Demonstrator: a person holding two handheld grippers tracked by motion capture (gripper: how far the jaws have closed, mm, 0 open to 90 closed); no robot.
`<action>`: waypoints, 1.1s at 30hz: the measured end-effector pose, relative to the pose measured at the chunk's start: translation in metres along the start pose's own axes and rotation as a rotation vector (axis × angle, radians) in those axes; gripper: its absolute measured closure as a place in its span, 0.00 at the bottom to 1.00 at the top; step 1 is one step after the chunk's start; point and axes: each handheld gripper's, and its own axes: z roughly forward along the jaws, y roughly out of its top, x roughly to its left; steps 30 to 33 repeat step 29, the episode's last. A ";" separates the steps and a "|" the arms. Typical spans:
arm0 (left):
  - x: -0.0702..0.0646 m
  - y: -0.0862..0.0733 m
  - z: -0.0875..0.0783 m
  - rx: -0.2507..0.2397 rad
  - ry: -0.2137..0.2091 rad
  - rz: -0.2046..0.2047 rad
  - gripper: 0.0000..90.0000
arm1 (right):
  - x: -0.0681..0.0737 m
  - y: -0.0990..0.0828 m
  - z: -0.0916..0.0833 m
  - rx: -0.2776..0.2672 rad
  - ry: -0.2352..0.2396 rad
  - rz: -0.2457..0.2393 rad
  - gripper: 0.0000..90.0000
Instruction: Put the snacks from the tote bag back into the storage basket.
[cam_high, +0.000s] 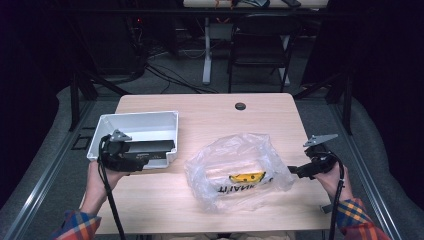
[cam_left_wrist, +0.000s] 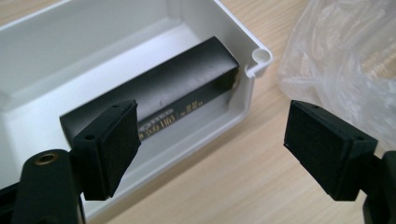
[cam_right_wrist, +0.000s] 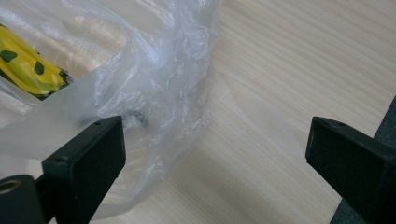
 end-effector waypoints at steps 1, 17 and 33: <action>-0.002 -0.004 -0.002 -0.001 0.003 0.003 0.20 | 0.000 0.000 0.000 0.005 -0.001 -0.003 0.05; -0.038 -0.063 0.000 0.022 -0.015 -0.012 0.18 | 0.002 -0.009 0.000 0.010 -0.019 -0.012 0.05; -0.052 -0.078 0.030 0.090 -0.011 0.043 0.17 | 0.004 -0.014 0.008 0.014 -0.018 -0.021 0.05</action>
